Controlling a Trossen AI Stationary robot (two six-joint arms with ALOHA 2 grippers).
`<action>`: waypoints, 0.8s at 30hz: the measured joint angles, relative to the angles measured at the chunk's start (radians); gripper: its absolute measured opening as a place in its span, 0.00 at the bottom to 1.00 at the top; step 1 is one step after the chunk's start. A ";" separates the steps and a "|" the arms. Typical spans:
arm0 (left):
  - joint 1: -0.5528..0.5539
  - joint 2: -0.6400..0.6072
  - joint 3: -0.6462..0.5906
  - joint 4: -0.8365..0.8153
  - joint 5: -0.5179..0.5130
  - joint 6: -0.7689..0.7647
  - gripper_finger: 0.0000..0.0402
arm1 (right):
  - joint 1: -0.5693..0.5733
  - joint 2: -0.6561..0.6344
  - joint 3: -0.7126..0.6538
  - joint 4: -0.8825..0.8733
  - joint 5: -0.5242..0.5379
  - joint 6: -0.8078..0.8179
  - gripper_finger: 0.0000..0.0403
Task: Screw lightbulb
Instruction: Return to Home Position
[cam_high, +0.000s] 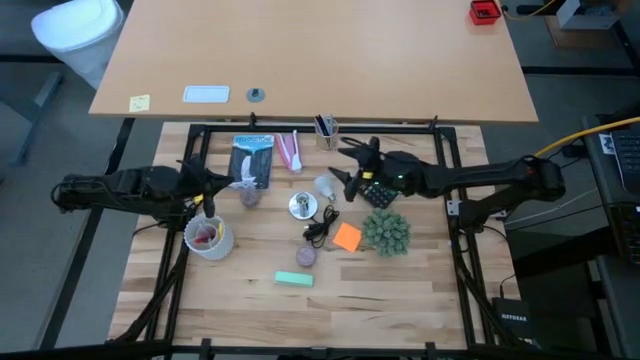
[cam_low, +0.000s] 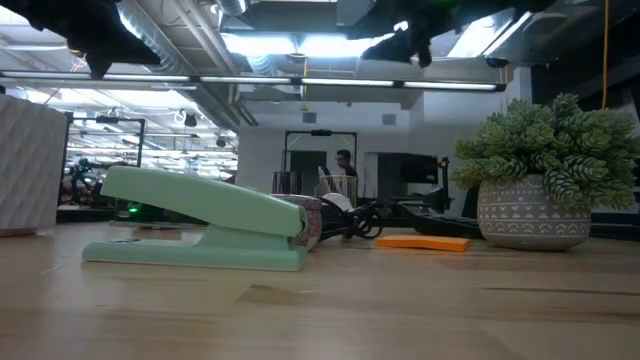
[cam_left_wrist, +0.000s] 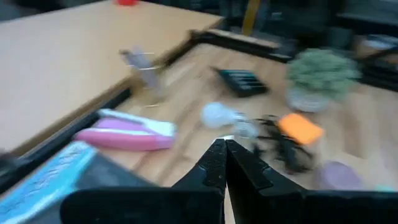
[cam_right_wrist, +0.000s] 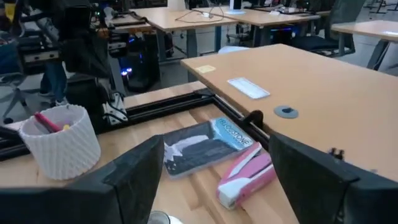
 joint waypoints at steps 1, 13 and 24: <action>-0.006 -0.014 0.002 0.000 0.031 0.013 0.00 | 0.001 -0.025 0.000 -0.025 0.000 -0.009 0.74; -0.048 -0.284 -0.059 0.021 0.090 0.075 0.00 | 0.121 -0.558 -0.067 -0.449 -0.018 -0.059 0.74; -0.048 -0.314 -0.361 0.376 0.081 0.159 0.00 | 0.171 -0.778 -0.533 -0.095 -0.018 -0.057 0.74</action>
